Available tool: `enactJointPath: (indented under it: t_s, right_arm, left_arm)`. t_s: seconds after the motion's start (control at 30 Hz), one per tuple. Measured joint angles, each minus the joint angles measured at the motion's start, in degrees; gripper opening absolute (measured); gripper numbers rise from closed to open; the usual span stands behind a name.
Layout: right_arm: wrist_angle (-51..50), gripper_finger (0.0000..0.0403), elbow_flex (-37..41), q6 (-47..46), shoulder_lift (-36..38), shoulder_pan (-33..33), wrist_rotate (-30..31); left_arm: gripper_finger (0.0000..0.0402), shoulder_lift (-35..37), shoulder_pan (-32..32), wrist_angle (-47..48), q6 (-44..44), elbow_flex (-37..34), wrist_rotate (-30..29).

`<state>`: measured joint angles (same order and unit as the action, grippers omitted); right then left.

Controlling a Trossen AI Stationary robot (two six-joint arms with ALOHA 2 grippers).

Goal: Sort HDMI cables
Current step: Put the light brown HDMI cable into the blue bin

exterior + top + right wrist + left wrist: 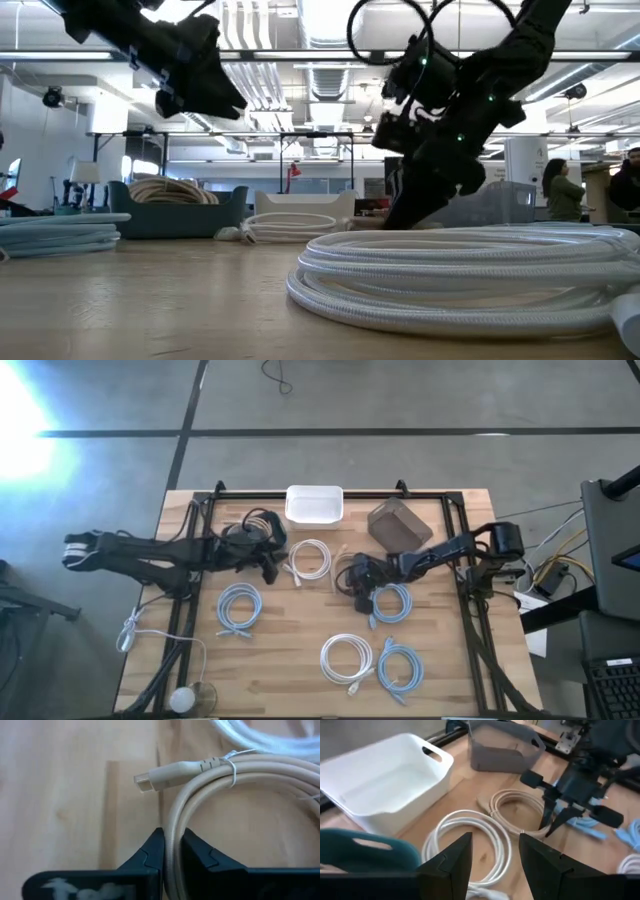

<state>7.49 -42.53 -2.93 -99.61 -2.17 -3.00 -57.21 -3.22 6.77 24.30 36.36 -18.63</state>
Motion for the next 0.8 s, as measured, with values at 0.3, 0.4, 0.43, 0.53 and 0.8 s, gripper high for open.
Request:
enactJointPath:
  t_s: [0.3,0.4,0.43,0.53,0.8]
  right_arm:
    - [6.4,0.0038,-0.08,8.67,1.66,3.47,13.01]
    - [9.02,0.0043,-0.2,10.83,1.78,4.26,13.59]
    - [8.95,0.0042,-0.28,11.23,1.9,4.53,13.7]
    - [9.0,0.0039,-1.07,12.41,1.97,5.18,13.67]
    - [9.05,0.0041,-3.72,15.27,2.03,6.79,20.36]
  left_arm:
    - [0.0165,-6.92,-0.04,-5.14,8.89,-0.04,5.0]
    - [0.0165,-9.83,-0.02,-9.97,9.24,-0.07,9.25]
    - [0.0165,-10.78,-0.02,-11.84,9.26,-0.07,10.65]
    - [0.0165,-13.79,0.01,-16.97,9.24,-0.07,12.76]
    - [0.0165,-18.86,0.0,-23.18,10.96,-0.07,15.12]
